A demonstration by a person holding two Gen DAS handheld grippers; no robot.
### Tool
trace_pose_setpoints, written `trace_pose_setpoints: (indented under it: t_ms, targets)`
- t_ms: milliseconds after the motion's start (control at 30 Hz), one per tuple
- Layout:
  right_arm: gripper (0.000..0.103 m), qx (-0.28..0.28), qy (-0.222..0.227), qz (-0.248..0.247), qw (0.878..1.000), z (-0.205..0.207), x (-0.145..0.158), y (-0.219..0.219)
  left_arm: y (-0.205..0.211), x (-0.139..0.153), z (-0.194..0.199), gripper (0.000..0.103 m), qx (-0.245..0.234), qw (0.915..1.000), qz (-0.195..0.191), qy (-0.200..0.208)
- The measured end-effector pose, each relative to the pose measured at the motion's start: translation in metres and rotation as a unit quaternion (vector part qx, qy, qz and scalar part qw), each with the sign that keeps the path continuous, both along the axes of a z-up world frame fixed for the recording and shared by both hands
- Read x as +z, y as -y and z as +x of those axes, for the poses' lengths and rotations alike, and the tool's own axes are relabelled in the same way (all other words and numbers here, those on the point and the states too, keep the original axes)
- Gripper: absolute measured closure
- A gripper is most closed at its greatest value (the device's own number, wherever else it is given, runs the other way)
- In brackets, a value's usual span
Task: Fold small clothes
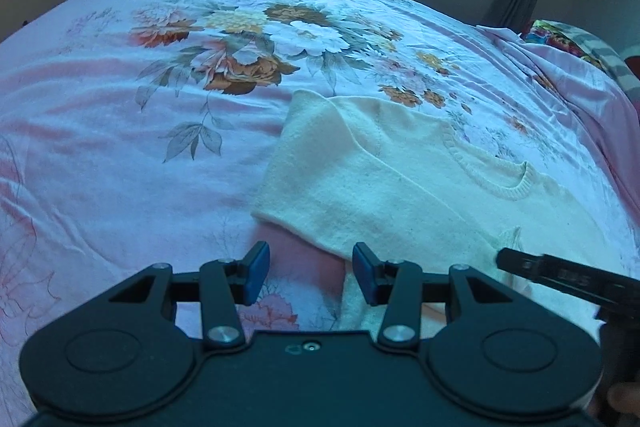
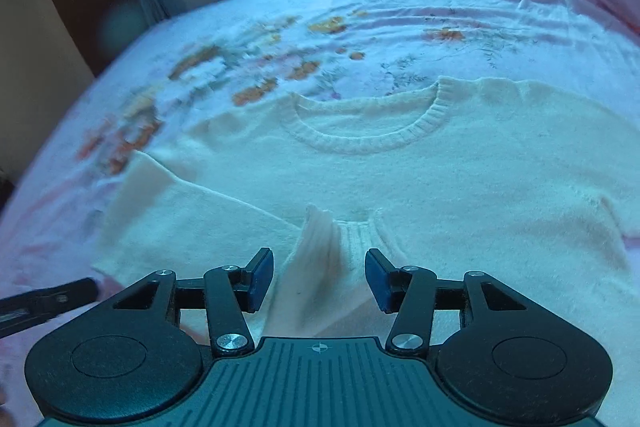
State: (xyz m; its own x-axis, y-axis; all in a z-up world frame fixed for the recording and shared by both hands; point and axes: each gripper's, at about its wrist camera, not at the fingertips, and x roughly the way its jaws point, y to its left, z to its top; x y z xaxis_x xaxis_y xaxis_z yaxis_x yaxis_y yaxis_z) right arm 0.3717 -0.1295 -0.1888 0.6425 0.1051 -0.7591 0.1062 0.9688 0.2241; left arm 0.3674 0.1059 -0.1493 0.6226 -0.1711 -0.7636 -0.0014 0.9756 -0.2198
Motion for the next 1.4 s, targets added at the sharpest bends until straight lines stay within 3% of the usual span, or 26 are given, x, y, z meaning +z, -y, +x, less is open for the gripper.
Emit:
trace_pose_setpoints:
  t_ms: [100, 167, 200, 367, 500, 600, 700, 767, 800, 867, 900, 933, 1067, 1167, 1233, 1300, 1367, 1400]
  targets:
    - [0.053, -0.002, -0.020, -0.016, 1.000, 0.014, -0.009, -0.008, 0.001, -0.001, -0.004, 0.060, -0.002, 1.0000, 0.007, 0.002]
    - [0.078, -0.007, -0.019, -0.018, 1.000, 0.014, -0.009, -0.006, 0.001, 0.000, -0.005, 0.060, -0.001, 0.9999, 0.011, 0.002]
    - [0.101, -0.013, -0.020, -0.005, 1.000, 0.011, -0.007, 0.000, 0.001, 0.000, -0.006, 0.060, -0.002, 0.9999, 0.011, 0.003]
    - [0.101, -0.060, 0.042, 0.000, 0.997, -0.029, 0.024, 0.042, 0.010, 0.001, -0.007, 0.060, -0.008, 0.9998, 0.015, 0.007]
    - [0.101, -0.088, 0.064, -0.012, 0.994, -0.075, 0.040, 0.074, 0.023, 0.000, -0.011, 0.060, -0.018, 0.9997, 0.014, 0.008]
    - [0.101, -0.101, 0.041, -0.006, 0.994, -0.108, 0.029, 0.091, 0.035, -0.003, -0.014, 0.060, -0.029, 0.9994, 0.019, 0.005]
    - [0.100, -0.079, -0.009, 0.008, 0.997, -0.121, 0.003, 0.096, 0.043, -0.006, -0.016, 0.060, -0.037, 0.9990, 0.026, 0.000]
    - [0.100, -0.087, -0.014, 0.033, 0.996, -0.127, -0.002, 0.105, 0.044, -0.005, -0.018, 0.060, -0.038, 0.9988, 0.030, 0.002]
    - [0.098, -0.093, -0.010, 0.045, 0.995, -0.129, 0.000, 0.111, 0.045, -0.005, -0.019, 0.060, -0.039, 0.9987, 0.031, 0.002]
    - [0.077, -0.104, -0.002, 0.051, 0.993, -0.133, 0.004, 0.120, 0.045, -0.004, -0.022, 0.060, -0.040, 0.9984, 0.040, 0.005]
    - [0.053, -0.113, 0.002, 0.054, 0.992, -0.135, 0.005, 0.125, 0.045, -0.004, -0.023, 0.060, -0.040, 0.9983, 0.042, 0.005]
    - [0.043, -0.121, 0.003, 0.058, 0.991, -0.136, 0.004, 0.129, 0.045, -0.005, -0.023, 0.060, -0.040, 0.9983, 0.043, 0.003]
    - [0.044, -0.137, -0.012, 0.087, 0.987, -0.134, -0.006, 0.143, 0.045, -0.006, -0.023, 0.060, -0.035, 0.9985, 0.042, -0.001]
    - [0.057, -0.148, -0.004, 0.097, 0.984, -0.125, -0.008, 0.149, 0.045, -0.007, -0.023, 0.060, -0.037, 0.9984, 0.044, 0.000]
    - [0.080, -0.154, -0.003, 0.105, 0.982, -0.115, -0.009, 0.153, 0.044, -0.007, -0.023, 0.060, -0.035, 0.9984, 0.045, -0.002]
    - [0.086, -0.142, -0.007, 0.101, 0.985, -0.103, -0.011, 0.154, 0.044, -0.007, -0.022, 0.060, -0.034, 0.9984, 0.046, -0.001]
    - [0.099, -0.131, -0.005, 0.104, 0.986, -0.097, -0.012, 0.155, 0.045, -0.007, -0.023, 0.060, -0.033, 0.9983, 0.048, 0.000]
    - [0.099, -0.123, 0.000, 0.100, 0.987, -0.095, -0.010, 0.154, 0.046, -0.008, -0.022, 0.060, -0.032, 0.9982, 0.050, 0.001]
